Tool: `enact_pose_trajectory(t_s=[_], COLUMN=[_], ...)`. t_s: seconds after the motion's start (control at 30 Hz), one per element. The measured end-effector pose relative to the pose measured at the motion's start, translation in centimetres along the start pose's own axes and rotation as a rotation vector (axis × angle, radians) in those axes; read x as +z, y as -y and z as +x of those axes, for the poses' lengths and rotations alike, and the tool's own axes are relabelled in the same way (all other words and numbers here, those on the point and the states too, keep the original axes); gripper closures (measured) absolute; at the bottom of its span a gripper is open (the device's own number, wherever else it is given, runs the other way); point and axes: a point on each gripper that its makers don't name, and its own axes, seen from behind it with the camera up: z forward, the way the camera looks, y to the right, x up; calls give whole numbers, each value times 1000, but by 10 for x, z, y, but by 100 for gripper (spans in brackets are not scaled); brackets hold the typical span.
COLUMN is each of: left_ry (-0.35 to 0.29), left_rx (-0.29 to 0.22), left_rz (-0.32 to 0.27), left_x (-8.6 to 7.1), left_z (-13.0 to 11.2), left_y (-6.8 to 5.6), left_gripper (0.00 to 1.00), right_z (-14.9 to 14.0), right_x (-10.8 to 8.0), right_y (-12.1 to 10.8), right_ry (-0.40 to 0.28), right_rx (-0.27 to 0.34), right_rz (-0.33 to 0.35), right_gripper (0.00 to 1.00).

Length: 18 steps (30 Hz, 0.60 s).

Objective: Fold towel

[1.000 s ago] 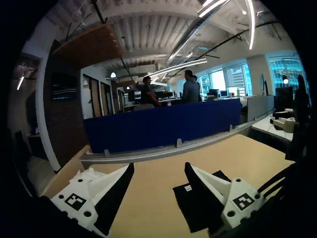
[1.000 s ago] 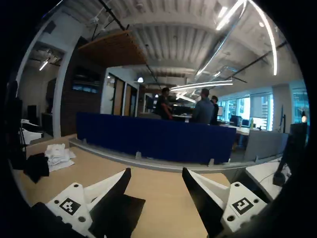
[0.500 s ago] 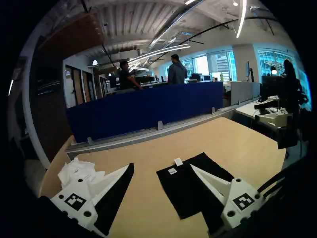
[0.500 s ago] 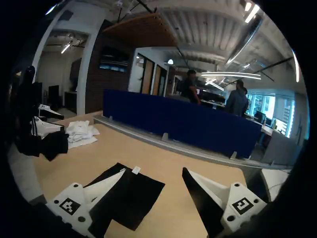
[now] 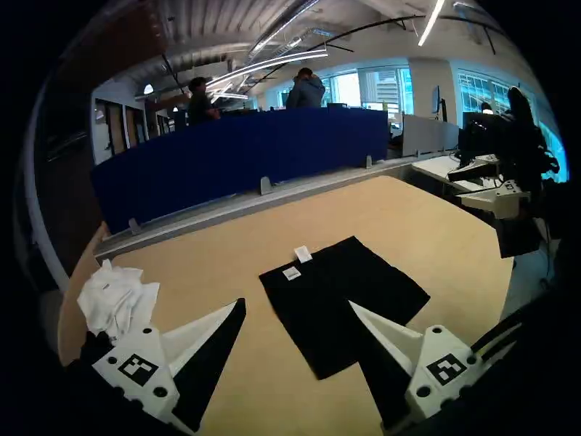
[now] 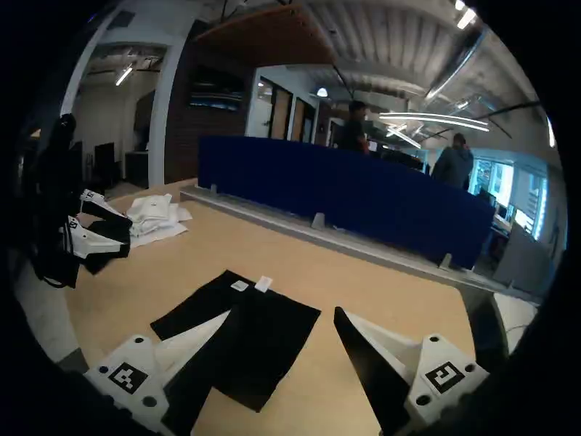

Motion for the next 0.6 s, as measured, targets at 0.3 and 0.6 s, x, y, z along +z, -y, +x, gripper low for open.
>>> enact_pose_trajectory(t_s=[0.3,0.6], left_ry=[97,183], left_rx=[30,51], left_rz=[-72,-124], left_x=[36,58], left_z=[-48,-88], left_y=[-19,-28], left_gripper=[6,6], right_z=[-43,-81], right_x=[26,43], right_y=[5,12], right_ry=[60,135], right_rx=[4,-13], right_rz=[15,43], right_gripper=[0,0])
